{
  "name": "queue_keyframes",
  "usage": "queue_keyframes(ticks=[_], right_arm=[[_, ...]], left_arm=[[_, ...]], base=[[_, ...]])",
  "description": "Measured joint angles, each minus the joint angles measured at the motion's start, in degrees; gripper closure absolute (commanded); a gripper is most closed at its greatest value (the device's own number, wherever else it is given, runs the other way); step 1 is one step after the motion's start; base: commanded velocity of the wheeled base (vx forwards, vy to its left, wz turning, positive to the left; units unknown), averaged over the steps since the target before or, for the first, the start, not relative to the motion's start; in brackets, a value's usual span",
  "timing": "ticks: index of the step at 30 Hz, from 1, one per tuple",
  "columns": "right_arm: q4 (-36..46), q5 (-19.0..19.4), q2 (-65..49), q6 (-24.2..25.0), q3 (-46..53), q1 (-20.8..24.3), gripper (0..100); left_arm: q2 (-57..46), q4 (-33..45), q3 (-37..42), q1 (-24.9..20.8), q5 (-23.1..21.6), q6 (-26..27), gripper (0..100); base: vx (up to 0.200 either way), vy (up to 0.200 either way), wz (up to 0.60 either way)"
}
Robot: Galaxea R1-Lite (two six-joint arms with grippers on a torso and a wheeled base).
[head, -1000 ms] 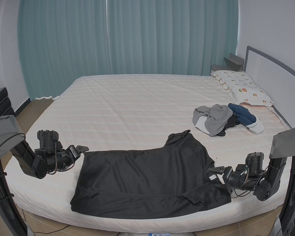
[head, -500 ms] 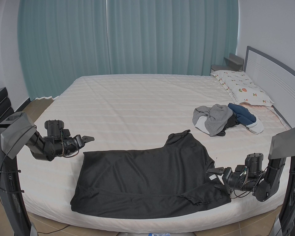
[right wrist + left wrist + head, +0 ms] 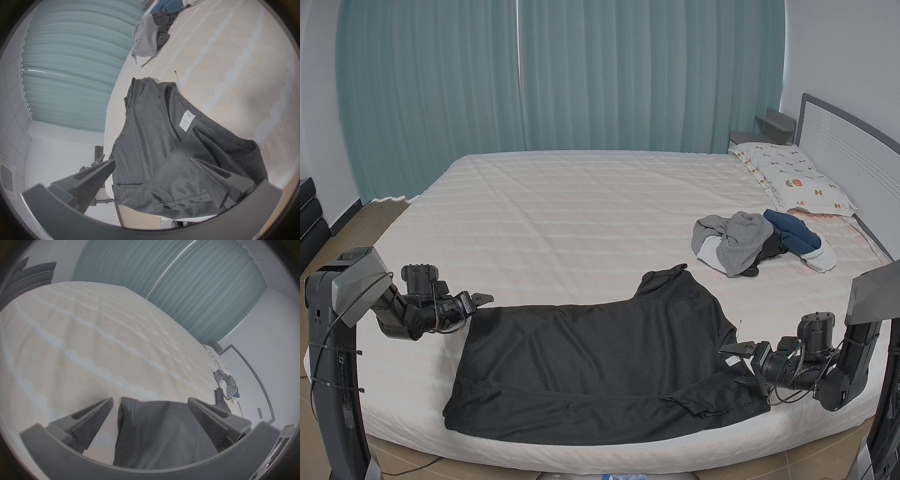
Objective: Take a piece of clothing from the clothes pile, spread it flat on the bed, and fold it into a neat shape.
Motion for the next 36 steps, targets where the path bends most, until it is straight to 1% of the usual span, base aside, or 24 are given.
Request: queue_keyframes(ticks=[4,12,13,20,25,31,36], right_arm=[[-0.10,-0.02,0.00,0.00,0.23,0.00,0],[-0.07,0.02,0.00,-0.02,0.34,0.01,0],[-0.10,0.05,0.00,-0.02,0.34,0.01,0],[-0.10,0.02,0.00,-0.02,0.23,0.00,0],[-0.21,-0.02,0.00,0.00,0.30,0.01,0],[-0.98,-0.30,-0.38,0.02,-0.07,-0.16,0],[1.78,-0.83,-2.86,0.02,-2.91,-0.07,0]], left_arm=[[1.07,-1.83,-0.55,0.00,0.02,-0.79,0],[2.61,-1.87,-2.06,-0.33,0.09,-1.16,0],[2.72,-1.94,-2.15,-0.35,0.11,-1.18,100],[2.91,-1.91,-2.21,-0.38,0.27,-2.35,100],[2.89,-1.96,-1.95,-0.11,2.00,-3.12,100],[2.47,-2.02,-1.90,-0.11,2.84,-8.02,100],[1.54,-2.05,-1.99,-0.20,2.84,-12.24,100]], base=[[0.000,0.000,0.00],[0.000,0.000,0.00],[0.000,0.000,0.00],[0.000,0.000,0.00],[0.000,0.000,0.00],[0.000,0.000,0.00],[0.000,0.000,0.00]])
